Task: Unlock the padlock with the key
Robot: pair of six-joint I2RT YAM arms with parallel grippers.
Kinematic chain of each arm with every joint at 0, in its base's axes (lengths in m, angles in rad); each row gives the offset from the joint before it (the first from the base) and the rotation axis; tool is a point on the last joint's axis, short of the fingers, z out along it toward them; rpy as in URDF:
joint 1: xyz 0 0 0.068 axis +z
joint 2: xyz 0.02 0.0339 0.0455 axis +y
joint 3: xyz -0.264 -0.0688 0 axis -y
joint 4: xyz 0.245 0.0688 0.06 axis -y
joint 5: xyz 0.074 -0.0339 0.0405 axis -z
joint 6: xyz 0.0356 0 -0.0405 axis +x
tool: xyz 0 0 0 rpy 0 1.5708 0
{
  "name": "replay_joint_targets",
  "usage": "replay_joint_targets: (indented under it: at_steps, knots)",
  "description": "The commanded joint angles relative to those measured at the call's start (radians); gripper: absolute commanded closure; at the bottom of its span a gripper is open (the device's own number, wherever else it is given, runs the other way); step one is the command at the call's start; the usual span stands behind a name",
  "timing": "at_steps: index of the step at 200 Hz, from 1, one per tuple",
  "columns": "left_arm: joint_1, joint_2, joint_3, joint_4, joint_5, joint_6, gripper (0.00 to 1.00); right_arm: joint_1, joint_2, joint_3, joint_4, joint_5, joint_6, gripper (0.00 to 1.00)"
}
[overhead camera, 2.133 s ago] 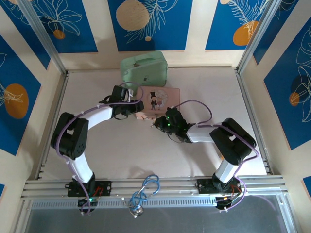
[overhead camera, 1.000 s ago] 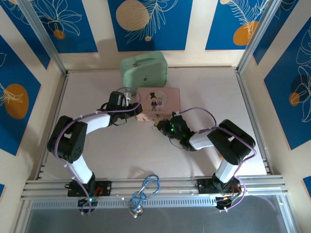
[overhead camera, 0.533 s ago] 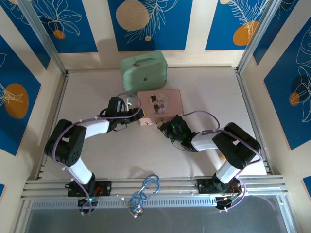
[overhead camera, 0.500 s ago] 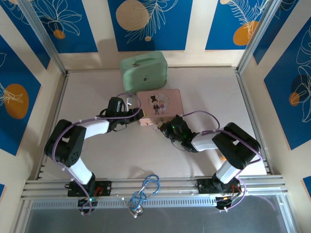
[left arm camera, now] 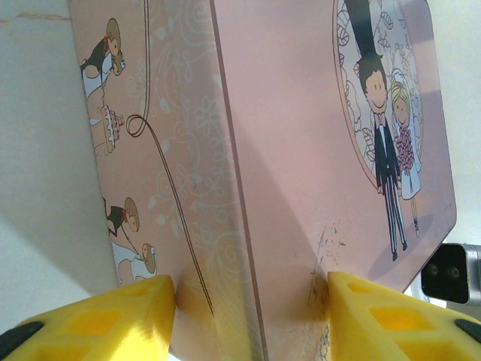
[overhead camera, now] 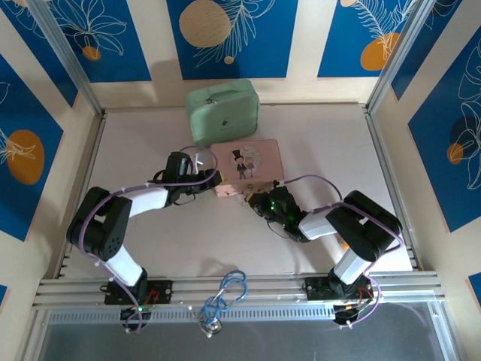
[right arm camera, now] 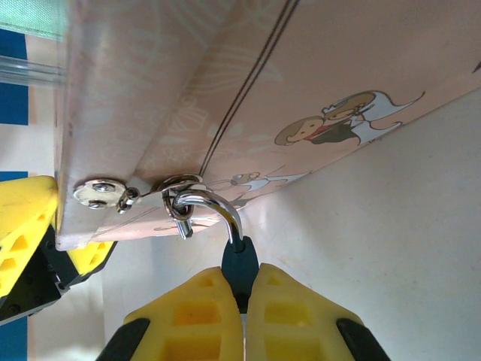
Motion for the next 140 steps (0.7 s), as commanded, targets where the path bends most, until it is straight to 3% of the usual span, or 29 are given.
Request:
replay_joint_targets:
  at_steps: [1,45,85,140]
  knots:
    - [0.009,0.015,-0.066,-0.219,-0.066,0.015,0.49,-0.013,0.008,-0.029,-0.048,0.042,0.031,1.0]
    - [0.012,0.009,-0.071,-0.226,-0.067,0.018,0.49,-0.004,0.05,-0.005,0.056,0.038,0.125,1.0]
    - [0.012,0.004,-0.071,-0.235,-0.073,0.02,0.49,0.014,0.021,0.015,-0.018,0.084,0.16,1.0]
    - [0.014,0.006,-0.071,-0.236,-0.073,0.02,0.49,0.005,-0.007,-0.043,0.03,0.114,0.189,1.0]
